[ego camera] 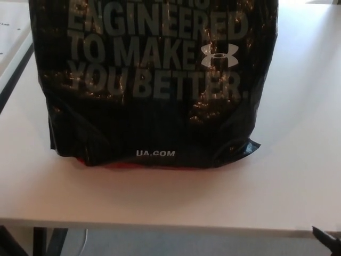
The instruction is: A plastic bag is kept infront of the robot in the middle of the desk and the robot uses both its hands to grab it from the top and lifts it up and then releases it.
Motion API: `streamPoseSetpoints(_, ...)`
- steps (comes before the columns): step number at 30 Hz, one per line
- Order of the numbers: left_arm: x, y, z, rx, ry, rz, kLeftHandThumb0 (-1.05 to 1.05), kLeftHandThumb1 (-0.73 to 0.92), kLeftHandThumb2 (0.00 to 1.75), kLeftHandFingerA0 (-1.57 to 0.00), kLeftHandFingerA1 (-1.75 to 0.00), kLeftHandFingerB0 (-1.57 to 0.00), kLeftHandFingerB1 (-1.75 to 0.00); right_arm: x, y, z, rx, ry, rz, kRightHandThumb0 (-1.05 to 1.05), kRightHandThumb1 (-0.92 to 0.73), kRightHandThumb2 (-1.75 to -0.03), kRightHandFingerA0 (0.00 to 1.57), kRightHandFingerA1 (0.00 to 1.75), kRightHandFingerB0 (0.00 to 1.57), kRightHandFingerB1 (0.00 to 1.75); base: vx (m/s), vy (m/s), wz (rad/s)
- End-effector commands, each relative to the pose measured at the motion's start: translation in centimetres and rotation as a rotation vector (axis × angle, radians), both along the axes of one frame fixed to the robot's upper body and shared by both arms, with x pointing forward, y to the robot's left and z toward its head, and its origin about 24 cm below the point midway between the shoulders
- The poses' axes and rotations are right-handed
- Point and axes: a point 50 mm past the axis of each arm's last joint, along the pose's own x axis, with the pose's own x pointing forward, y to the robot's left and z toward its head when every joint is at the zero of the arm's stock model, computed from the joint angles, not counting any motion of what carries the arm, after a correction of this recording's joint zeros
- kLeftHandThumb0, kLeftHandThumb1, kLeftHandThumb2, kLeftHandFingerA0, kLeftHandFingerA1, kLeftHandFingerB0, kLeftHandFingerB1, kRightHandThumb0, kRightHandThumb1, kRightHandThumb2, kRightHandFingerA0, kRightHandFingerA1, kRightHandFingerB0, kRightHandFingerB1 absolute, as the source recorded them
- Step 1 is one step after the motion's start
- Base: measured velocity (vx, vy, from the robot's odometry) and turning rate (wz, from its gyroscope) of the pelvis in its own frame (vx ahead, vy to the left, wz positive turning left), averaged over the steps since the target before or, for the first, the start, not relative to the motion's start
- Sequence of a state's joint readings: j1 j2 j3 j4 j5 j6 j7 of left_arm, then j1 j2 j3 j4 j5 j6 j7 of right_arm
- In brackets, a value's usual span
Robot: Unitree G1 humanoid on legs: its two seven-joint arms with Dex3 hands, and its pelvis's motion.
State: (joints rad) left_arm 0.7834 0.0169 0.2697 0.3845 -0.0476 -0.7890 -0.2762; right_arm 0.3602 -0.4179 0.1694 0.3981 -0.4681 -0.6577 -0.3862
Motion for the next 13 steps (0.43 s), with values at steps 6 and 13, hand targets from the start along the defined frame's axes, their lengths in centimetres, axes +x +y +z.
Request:
streamPoseSetpoints(6,-3.56,-3.62,3.63,0.085,-0.359,-0.067,-0.5,0.91,0.8,-0.07,-0.18,-0.07,-0.15,-12.12,6.54,-5.49,-0.135,-0.241,0.407,-0.54,-0.84,-0.65,0.23,0.43,0.24,0.39,0.0,0.0,0.0)
streamPoseSetpoints(13,-3.22,-4.08,3.41,0.076,-0.36,-0.058,-0.66,0.75,1.05,-0.02,-0.34,-0.03,-0.26,-12.47,5.97,-5.82,-0.092,-0.093,0.398,-0.58,-0.87,-0.66,0.17,0.41,0.17,0.37,0.0,0.0,0.0)
